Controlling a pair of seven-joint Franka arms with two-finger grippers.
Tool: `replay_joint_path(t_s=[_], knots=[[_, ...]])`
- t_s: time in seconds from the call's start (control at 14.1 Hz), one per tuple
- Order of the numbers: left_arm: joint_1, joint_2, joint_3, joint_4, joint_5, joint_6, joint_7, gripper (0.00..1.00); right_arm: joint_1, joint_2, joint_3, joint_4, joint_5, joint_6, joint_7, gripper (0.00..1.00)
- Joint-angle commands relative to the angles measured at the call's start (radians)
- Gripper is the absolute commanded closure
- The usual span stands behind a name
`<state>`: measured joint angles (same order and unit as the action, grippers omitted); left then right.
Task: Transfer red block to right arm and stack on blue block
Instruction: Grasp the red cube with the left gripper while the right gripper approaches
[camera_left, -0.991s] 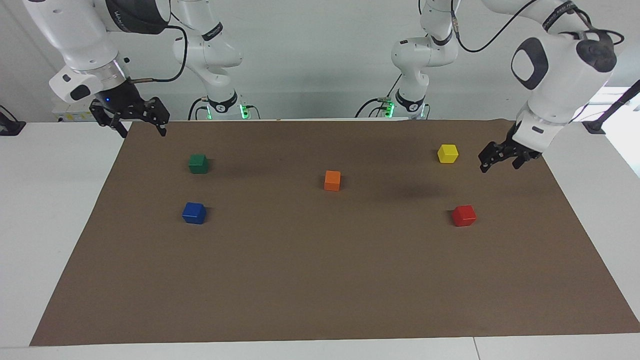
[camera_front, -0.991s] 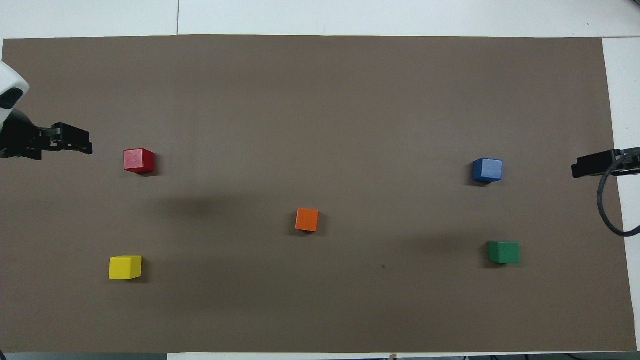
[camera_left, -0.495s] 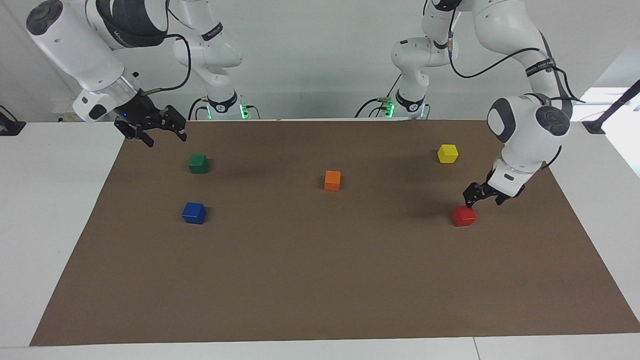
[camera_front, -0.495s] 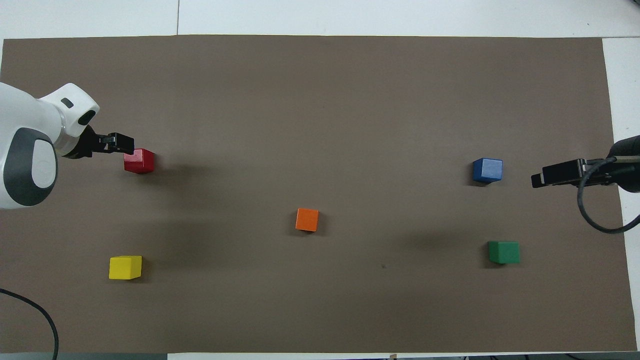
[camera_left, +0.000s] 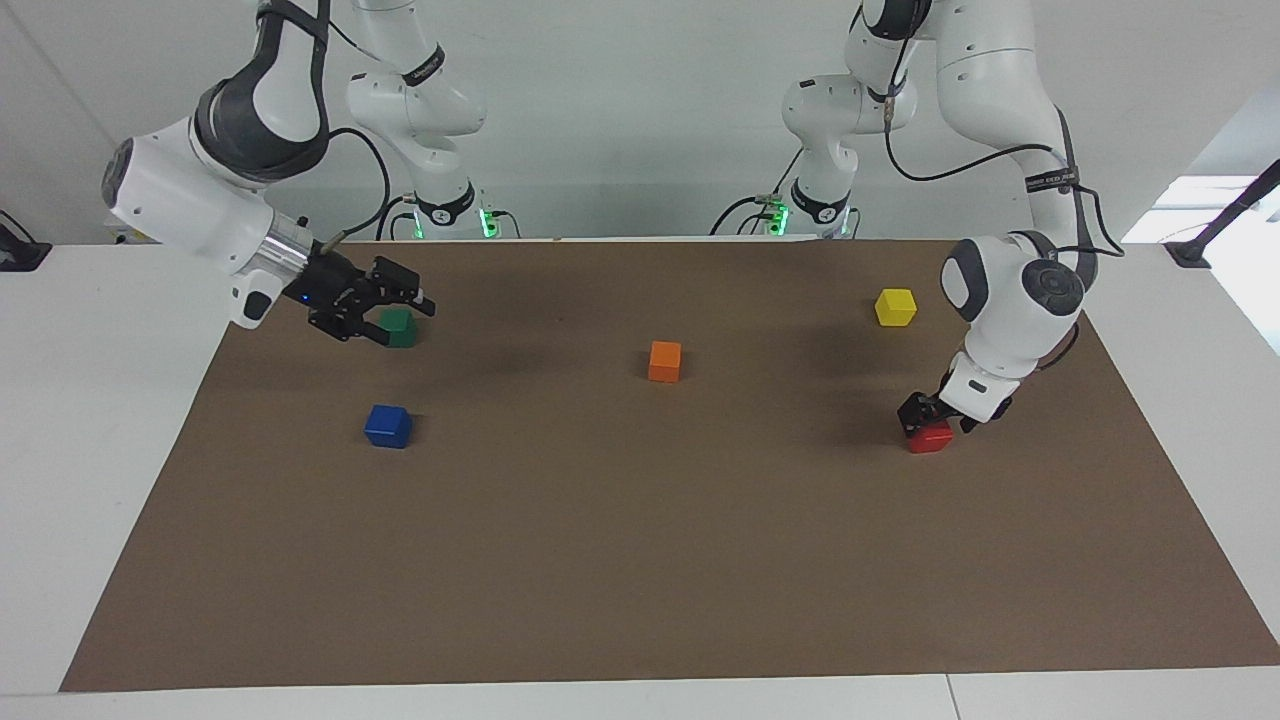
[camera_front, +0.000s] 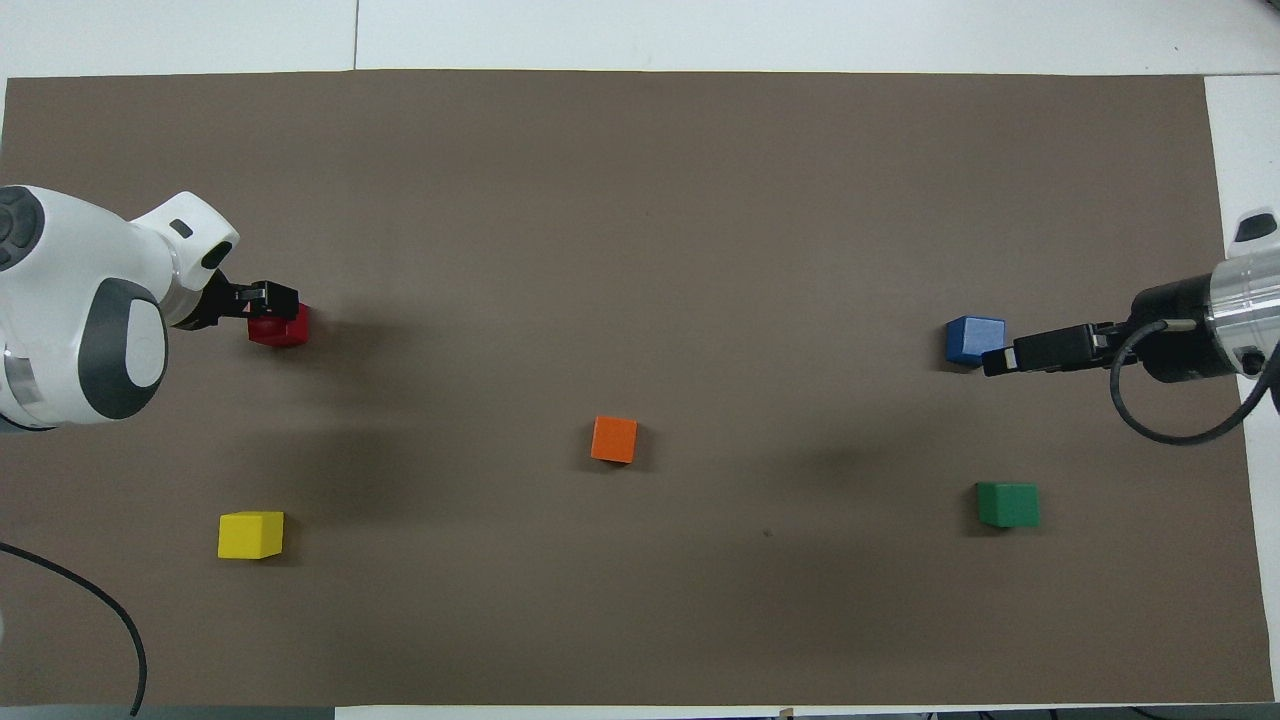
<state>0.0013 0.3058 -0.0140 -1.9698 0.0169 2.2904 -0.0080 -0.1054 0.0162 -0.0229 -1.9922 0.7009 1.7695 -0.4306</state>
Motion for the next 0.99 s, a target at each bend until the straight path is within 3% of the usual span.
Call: replay_joint_path(t_s=[0.0,0.21,0.28,0.35,0.42,0.64,0.78,0.92], knots=[[-0.012,0.012,0.012,-0.011,0.017,0.043,-0.023,0.00,-0.025,0.014,0.009,-0.057,0.191,0.005,-0.121,0.00],[-0.010,0.021,0.012,-0.014,0.017,0.046,-0.027,0.04,-0.030,0.044,0.009,-0.106,0.377,-0.010,-0.230,0.00],[-0.012,0.021,0.012,-0.026,0.017,0.046,-0.042,0.35,-0.017,0.044,0.011,-0.118,0.440,-0.012,-0.238,0.00],[-0.010,0.019,0.012,-0.021,0.014,0.029,-0.067,0.82,0.004,0.042,0.011,-0.126,0.498,-0.010,-0.243,0.00],[-0.010,0.021,0.011,-0.014,0.009,0.011,-0.076,1.00,0.031,0.041,0.011,-0.128,0.538,-0.010,-0.243,0.00],[-0.018,0.006,0.000,0.127,-0.084,-0.223,-0.321,1.00,0.068,0.129,0.012,-0.145,0.659,-0.080,-0.370,0.00],[-0.018,-0.033,-0.029,0.265,-0.101,-0.480,-0.458,1.00,0.108,0.178,0.012,-0.142,0.687,-0.100,-0.390,0.00],[-0.035,-0.050,-0.052,0.417,-0.191,-0.743,-0.635,1.00,0.122,0.237,0.015,-0.137,0.733,-0.148,-0.443,0.00]])
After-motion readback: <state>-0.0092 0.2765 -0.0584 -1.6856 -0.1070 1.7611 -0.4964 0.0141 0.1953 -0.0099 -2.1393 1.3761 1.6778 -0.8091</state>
